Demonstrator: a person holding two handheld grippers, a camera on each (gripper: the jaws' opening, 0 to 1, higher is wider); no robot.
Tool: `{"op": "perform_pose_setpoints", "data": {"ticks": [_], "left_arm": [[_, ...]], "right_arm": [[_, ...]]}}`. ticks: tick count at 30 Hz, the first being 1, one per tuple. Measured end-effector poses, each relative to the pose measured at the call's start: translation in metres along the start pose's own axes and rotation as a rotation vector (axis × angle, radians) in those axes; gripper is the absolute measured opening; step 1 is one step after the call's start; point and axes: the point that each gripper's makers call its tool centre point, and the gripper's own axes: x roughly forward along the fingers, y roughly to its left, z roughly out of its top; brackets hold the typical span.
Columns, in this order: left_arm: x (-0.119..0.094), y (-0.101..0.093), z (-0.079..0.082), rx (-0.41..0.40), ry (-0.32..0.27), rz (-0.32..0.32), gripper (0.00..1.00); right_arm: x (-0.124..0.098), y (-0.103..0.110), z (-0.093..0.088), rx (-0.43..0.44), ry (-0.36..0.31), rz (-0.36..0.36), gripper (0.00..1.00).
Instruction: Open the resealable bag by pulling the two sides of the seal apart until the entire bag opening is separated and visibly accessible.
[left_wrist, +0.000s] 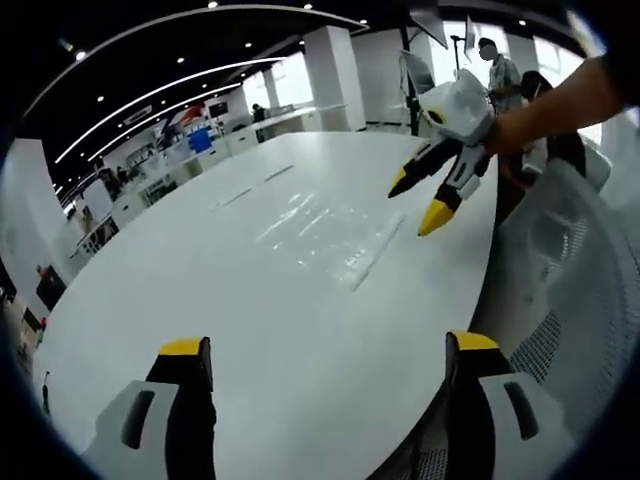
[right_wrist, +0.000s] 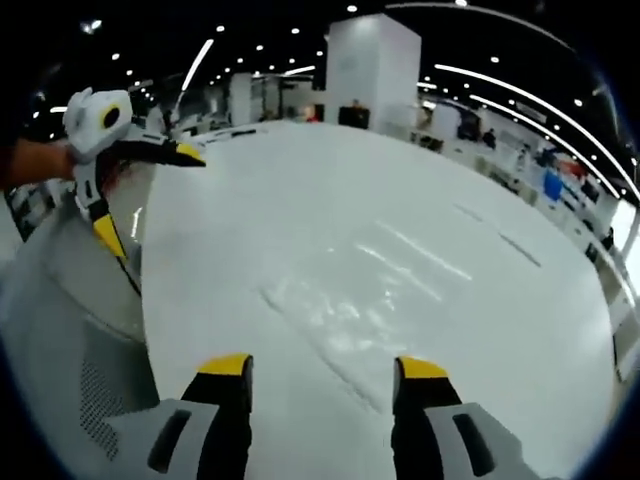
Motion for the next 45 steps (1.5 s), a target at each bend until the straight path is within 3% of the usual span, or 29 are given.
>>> {"op": "perform_pose_setpoints", "data": {"ticks": [12, 20, 23, 30, 32, 34, 39, 45], "left_arm": [[-0.001, -0.002, -0.004, -0.014, 0.025, -0.022, 0.91], [0.000, -0.005, -0.004, -0.011, 0.037, -0.038, 0.87], [0.002, -0.007, -0.003, -0.003, 0.041, -0.045, 0.86], [0.009, -0.009, 0.002, 0.022, 0.050, -0.066, 0.85], [0.011, -0.010, 0.004, 0.031, 0.052, -0.073, 0.84], [0.013, -0.011, 0.006, 0.035, 0.051, -0.080, 0.84], [0.018, -0.016, 0.010, 0.061, 0.052, -0.100, 0.83], [0.027, -0.021, 0.008, 0.115, 0.069, -0.128, 0.80]], "right_arm": [[0.022, -0.007, -0.015, -0.046, 0.094, 0.065, 0.26], [0.023, -0.004, -0.023, -0.084, 0.136, 0.091, 0.16], [0.021, -0.001, -0.024, -0.164, 0.161, 0.122, 0.06], [0.022, 0.004, -0.024, -0.203, 0.194, 0.165, 0.01], [0.022, 0.007, -0.024, -0.258, 0.208, 0.187, 0.00], [0.023, 0.012, -0.023, -0.246, 0.209, 0.212, 0.00], [0.020, 0.014, -0.025, -0.325, 0.212, 0.220, 0.00], [0.007, 0.020, -0.016, -0.300, 0.176, 0.262, 0.00]]}}
